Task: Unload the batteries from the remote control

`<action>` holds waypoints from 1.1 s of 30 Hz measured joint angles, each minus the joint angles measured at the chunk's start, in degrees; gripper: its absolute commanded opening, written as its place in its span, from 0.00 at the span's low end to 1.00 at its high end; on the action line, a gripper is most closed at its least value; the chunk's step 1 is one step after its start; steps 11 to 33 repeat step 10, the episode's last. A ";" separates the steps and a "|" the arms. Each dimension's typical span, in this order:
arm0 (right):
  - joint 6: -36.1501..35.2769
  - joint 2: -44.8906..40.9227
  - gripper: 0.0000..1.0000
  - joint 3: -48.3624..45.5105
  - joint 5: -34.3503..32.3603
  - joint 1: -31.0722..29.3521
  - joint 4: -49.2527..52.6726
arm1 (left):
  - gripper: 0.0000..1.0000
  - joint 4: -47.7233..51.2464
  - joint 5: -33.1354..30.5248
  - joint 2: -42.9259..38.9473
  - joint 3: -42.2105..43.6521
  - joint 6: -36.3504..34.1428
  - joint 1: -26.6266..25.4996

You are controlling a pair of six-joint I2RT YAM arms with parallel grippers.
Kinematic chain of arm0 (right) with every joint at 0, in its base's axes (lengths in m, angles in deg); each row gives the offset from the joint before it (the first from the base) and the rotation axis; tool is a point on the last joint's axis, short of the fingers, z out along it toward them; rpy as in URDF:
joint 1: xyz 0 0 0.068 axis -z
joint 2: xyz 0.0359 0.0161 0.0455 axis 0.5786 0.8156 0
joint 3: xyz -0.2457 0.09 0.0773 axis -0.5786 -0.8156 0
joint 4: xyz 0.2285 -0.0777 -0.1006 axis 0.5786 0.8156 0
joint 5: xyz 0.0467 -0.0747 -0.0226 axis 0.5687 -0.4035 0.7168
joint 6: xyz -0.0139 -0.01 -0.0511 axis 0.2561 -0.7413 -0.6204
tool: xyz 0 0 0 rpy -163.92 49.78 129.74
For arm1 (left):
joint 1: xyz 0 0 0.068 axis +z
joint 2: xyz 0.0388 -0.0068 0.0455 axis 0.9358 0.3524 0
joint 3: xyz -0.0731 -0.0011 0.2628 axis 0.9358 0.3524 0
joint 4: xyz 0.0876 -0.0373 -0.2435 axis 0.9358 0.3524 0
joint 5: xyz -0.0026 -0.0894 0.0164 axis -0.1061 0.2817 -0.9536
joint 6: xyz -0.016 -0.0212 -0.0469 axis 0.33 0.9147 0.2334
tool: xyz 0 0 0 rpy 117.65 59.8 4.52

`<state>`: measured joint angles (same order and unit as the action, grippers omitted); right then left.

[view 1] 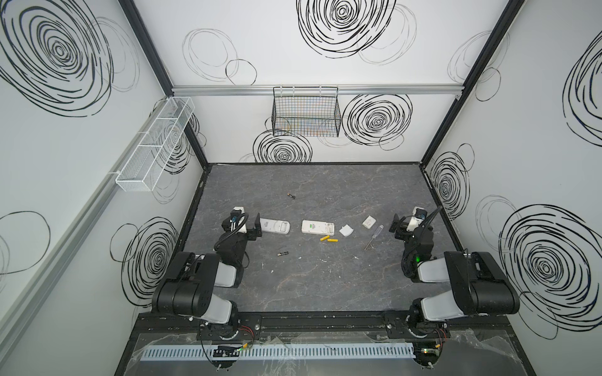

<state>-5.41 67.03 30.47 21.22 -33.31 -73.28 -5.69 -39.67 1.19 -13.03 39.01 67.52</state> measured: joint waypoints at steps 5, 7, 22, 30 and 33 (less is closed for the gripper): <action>0.02 0.00 1.00 0.00 -0.74 -0.13 -0.22 | 0.96 0.00 -0.11 0.00 0.00 0.02 0.00; 0.00 0.00 1.00 -0.15 -1.16 -0.37 -0.98 | 0.96 0.00 -0.22 0.00 0.00 0.09 0.00; -0.15 -0.70 1.00 -1.95 -2.05 -1.11 -3.58 | 0.96 0.00 -0.63 0.00 0.00 0.13 -0.02; -0.15 -0.70 1.00 -1.95 -2.05 -1.11 -3.58 | 0.96 0.00 -0.63 0.00 0.00 0.13 -0.02; -0.15 -0.70 1.00 -1.95 -2.05 -1.11 -3.58 | 0.96 0.00 -0.63 0.00 0.00 0.13 -0.02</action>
